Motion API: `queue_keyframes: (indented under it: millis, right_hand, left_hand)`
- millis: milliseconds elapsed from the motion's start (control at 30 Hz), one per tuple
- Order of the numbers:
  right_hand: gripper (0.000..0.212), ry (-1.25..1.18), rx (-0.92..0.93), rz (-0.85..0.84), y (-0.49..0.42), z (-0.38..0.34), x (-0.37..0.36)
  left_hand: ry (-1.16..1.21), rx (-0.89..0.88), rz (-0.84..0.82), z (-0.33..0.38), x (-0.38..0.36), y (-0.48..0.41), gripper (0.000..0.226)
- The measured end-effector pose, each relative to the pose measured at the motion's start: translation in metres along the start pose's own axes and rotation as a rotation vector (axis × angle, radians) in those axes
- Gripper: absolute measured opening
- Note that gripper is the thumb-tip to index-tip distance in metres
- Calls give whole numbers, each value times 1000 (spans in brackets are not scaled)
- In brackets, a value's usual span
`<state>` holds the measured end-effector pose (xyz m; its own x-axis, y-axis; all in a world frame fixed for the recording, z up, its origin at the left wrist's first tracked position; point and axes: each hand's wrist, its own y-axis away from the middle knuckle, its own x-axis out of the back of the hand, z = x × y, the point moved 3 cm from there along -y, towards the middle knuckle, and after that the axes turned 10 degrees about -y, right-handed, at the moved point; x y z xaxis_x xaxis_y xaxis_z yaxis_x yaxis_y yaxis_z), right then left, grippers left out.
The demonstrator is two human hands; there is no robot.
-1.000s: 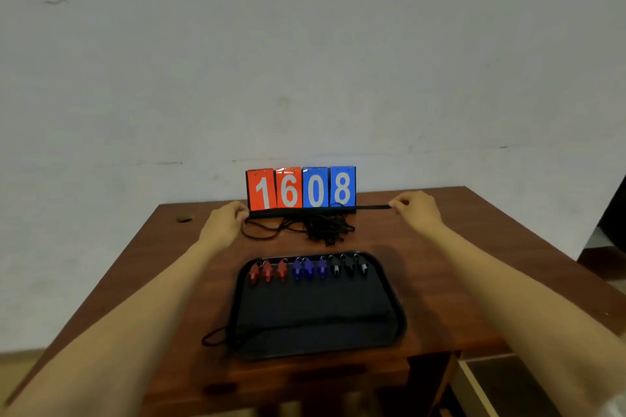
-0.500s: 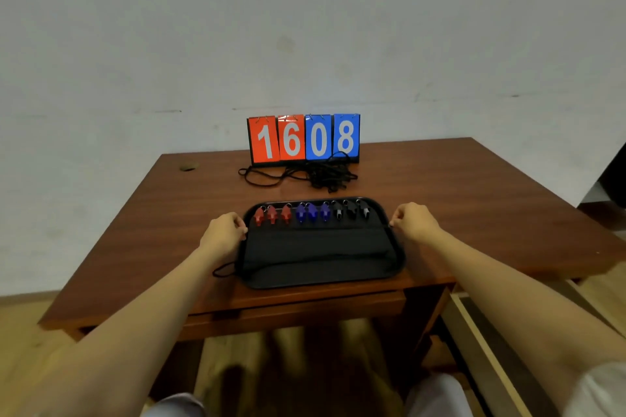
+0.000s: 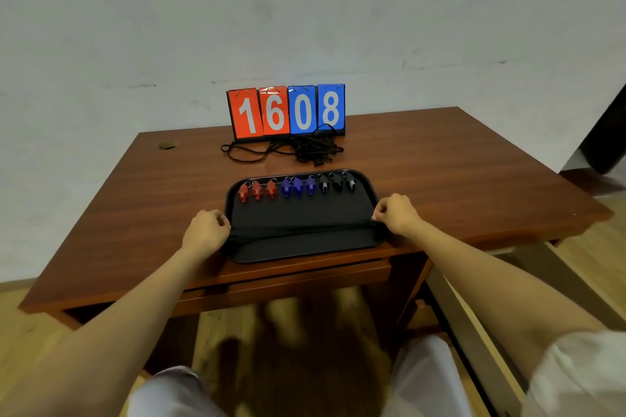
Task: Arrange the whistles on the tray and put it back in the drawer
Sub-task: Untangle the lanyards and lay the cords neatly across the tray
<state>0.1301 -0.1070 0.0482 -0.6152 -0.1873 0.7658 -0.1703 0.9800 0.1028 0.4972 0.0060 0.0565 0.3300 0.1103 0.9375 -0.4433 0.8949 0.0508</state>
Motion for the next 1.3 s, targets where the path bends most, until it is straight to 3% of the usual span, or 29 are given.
queue_keyframes:
  millis: [233,433,533,700,967,1300]
  right_hand:
    - [23,18,25,62,1,4,0]
    - [19,111,81,45,3,-1,-1]
    - [27,229,205,47,8,-7,0]
    - [34,388,404,-120,11,-9,-6]
    - [28,468,374,-47,14,5,-6]
    - [27,446,280,-41,15,-2,-2]
  left_hand:
    - [-56,-50,77,4,-4,2,12]
    - [-273,-31,72,2,-11,0,16]
    - [-275,-94,98,2,-14,-2,26]
    - [-280,-275,61,7,-18,4,34]
    - [-326,-311,63,2,-21,9,23]
    - [-353,-296,99,7,-23,14,28]
